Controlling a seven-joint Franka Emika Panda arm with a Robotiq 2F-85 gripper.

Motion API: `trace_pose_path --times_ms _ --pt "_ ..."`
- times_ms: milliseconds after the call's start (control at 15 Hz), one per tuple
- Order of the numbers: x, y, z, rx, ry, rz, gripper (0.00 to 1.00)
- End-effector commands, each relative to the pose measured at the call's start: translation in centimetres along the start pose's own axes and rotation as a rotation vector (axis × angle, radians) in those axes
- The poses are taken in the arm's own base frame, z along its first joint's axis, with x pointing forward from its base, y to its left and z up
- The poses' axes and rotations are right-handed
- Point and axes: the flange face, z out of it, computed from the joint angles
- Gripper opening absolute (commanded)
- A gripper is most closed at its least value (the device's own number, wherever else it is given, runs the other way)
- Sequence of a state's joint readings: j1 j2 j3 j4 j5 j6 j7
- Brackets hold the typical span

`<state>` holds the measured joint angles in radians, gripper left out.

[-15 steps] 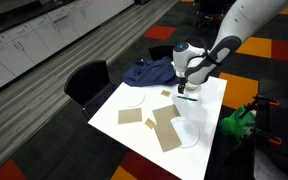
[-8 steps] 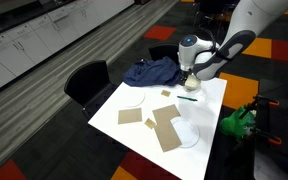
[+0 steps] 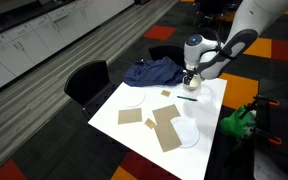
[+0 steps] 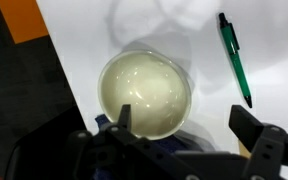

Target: Put he pen on the table then move the bowl to the left

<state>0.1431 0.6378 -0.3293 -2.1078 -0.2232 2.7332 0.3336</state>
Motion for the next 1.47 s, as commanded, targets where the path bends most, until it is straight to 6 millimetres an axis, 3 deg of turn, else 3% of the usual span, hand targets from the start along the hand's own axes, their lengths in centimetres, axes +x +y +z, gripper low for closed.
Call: trace_pose_path --times_ms 0,467,1400 --pt "-0.5 0.7 0.9 0.048 -0.008 -0.014 1.00" --pt "-0.5 2.1 4.3 0.086 -0.056 -0.054 1.00" --pt "1.6 0.5 8.1 0.078 -0.073 -0.156 1.00"
